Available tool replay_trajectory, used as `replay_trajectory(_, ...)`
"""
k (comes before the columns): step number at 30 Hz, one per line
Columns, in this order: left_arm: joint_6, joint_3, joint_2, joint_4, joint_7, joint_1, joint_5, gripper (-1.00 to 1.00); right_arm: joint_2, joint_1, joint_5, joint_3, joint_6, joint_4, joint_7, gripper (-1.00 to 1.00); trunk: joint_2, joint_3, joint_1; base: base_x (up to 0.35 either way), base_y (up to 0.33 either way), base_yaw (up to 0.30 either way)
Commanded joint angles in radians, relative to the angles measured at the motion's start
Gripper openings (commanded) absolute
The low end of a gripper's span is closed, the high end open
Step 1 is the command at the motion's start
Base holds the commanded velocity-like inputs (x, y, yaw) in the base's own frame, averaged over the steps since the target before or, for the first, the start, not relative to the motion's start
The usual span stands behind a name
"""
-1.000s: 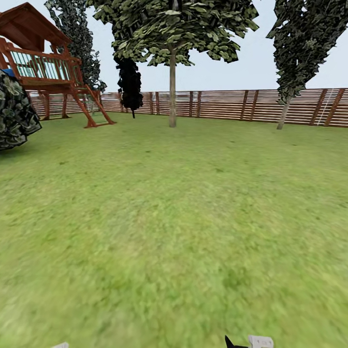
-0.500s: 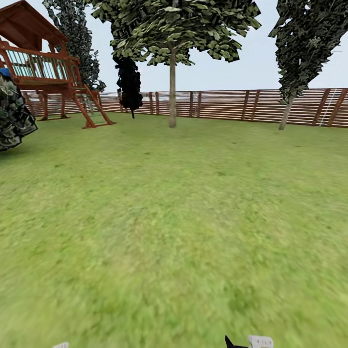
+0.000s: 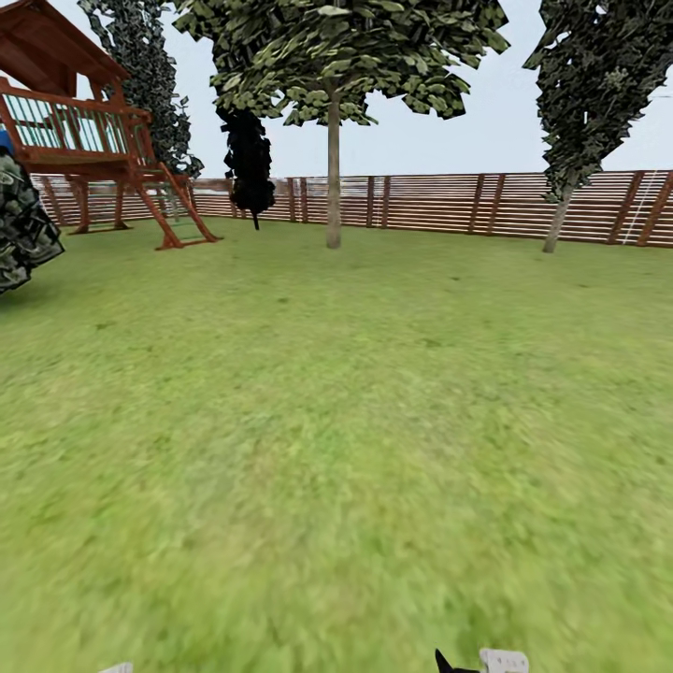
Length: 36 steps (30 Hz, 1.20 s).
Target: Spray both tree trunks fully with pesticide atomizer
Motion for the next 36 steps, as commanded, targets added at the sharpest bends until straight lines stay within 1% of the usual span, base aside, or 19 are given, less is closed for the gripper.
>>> replay_trajectory(1,-0.002,0.008,0.0,0.001,-0.005,-0.001,-0.001,-1.0,0.0,-0.001,0.004,-0.009,-0.002,-0.001,0.007,1.0,0.0,-0.001,0.0,0.339,0.0,0.0)
replay_trajectory(36,-0.002,0.008,0.0,0.001,-0.005,-0.001,-0.001,-1.0,0.0,-0.001,0.004,-0.009,-0.002,-0.001,0.007,1.0,0.0,-0.001,0.0,0.339,0.0,0.0)
